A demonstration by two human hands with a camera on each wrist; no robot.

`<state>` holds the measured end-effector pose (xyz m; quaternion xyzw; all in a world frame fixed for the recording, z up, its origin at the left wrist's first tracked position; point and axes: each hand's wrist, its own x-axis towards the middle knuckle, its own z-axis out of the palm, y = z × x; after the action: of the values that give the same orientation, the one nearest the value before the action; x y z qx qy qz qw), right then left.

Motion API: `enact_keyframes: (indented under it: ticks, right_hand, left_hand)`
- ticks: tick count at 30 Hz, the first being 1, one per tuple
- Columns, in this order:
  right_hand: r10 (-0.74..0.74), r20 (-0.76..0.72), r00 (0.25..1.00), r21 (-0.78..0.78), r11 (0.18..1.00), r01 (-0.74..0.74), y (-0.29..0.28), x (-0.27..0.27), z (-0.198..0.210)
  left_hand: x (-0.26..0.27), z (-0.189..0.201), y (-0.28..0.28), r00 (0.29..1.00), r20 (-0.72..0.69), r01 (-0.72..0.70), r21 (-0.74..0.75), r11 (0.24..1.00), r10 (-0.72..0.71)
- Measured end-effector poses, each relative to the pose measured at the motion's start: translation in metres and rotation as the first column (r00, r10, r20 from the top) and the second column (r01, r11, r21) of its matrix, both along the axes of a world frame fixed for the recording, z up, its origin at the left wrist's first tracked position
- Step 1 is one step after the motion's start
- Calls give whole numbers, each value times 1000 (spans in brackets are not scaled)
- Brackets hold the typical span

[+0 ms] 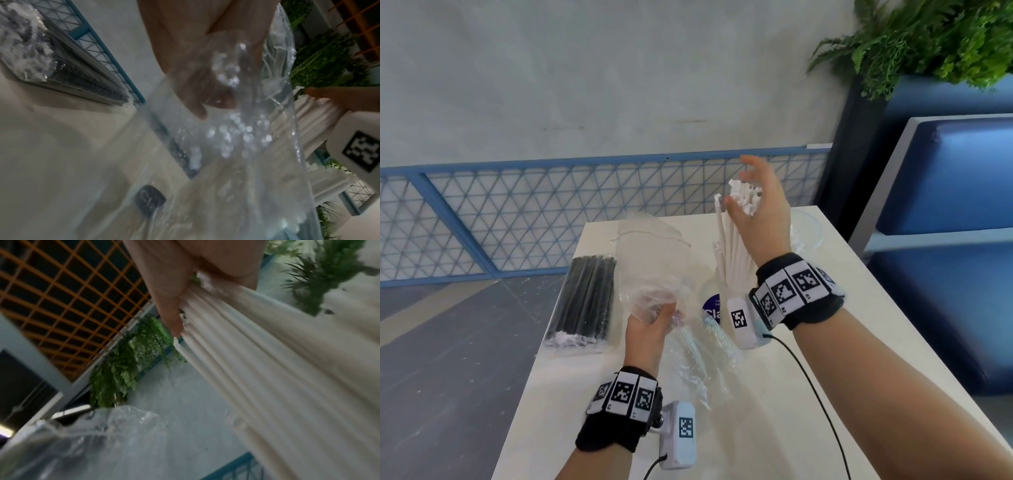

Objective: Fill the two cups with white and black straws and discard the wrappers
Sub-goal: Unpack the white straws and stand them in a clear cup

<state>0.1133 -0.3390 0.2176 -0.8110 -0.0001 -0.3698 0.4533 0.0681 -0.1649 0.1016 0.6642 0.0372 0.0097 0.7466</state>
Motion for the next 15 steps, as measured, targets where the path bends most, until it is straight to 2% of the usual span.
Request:
enact_keyframes:
  ticks: [2, 6, 8, 10, 12, 14, 15]
  right_hand:
    - [14, -58, 998, -158, 987, -23, -1, 4, -6]
    - [-9, -160, 987, -254, 967, -32, -7, 4, -20]
    - [-93, -184, 978, -373, 928, 18, -8, 0, -21]
    - [-200, -43, 979, -456, 876, 159, -7, -15, -20]
    - [-149, 211, 966, -393, 892, 223, -4, -40, -21]
    - [-33, 351, 936, -342, 926, 160, -4, -68, -39]
    - [8, 327, 945, -328, 939, 106, -5, -81, -54]
  left_hand:
    - [1, 1, -2, 1000, 5, -11, -14, 1000, 11]
    - [-1, 0, -5, 998, -49, -29, -41, 999, 27]
    - [-4, -1, -5, 998, -55, -36, -72, 997, 32]
    - [-8, -1, -5, 999, -40, -31, -129, 991, 26]
    - [-12, -1, -2, 998, -45, -45, -194, 980, 37]
    - [-14, -5, 1, 996, -72, -68, -242, 968, 52]
    - [-15, -6, 3, 995, -81, -82, -261, 962, 63]
